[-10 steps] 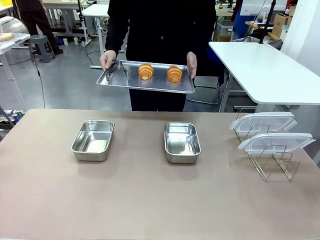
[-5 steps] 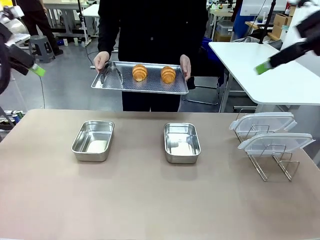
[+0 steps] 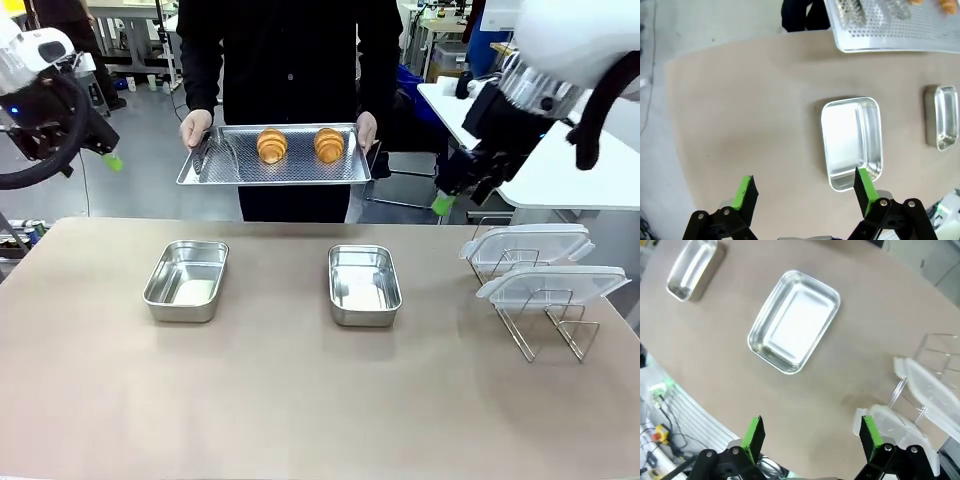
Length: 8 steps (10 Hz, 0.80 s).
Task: Place the bread in airtight containers.
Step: Lift both Airtight Container.
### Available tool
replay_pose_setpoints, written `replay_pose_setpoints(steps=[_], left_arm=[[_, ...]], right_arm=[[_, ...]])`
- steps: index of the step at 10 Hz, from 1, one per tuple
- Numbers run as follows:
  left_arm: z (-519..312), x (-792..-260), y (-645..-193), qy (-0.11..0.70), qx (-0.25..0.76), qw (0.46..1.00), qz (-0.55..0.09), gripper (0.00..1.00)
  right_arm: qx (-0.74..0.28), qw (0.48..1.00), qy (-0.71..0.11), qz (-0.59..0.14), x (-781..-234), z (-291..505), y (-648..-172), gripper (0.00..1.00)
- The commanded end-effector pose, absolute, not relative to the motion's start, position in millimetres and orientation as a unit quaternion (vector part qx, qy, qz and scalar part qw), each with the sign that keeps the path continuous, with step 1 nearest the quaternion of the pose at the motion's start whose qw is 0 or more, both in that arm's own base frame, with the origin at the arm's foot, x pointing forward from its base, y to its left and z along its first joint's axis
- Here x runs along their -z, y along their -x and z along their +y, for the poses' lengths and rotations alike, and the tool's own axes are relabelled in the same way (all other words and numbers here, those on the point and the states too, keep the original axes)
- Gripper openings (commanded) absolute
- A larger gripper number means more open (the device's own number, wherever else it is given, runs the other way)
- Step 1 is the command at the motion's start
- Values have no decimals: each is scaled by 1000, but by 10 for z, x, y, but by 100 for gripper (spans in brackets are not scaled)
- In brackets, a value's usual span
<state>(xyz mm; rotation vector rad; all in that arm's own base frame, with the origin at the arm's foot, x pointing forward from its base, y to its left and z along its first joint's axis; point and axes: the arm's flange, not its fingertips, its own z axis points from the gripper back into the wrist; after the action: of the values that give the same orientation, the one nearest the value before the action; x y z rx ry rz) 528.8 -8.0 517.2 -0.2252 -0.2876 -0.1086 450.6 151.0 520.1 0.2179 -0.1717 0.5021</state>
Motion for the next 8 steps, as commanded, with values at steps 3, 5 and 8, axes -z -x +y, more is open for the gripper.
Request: replay_pose_setpoints(steps=[3, 5, 8], left_arm=[[-80, -5172, -5288, 112, 54, 982, -143, 100], [-99, -5077, -5323, 113, 49, 983, -135, 100], [-631, -4684, -5405, 82, 83, 989, -93, 100]], right_arm=[[-248, 959, -107, -85, -5201, 1510, -4506, 100], [-240, 958, -132, -83, -5168, 1475, -4569, 100], [-128, 988, -46, -74, -4901, 2299, -4547, 100]])
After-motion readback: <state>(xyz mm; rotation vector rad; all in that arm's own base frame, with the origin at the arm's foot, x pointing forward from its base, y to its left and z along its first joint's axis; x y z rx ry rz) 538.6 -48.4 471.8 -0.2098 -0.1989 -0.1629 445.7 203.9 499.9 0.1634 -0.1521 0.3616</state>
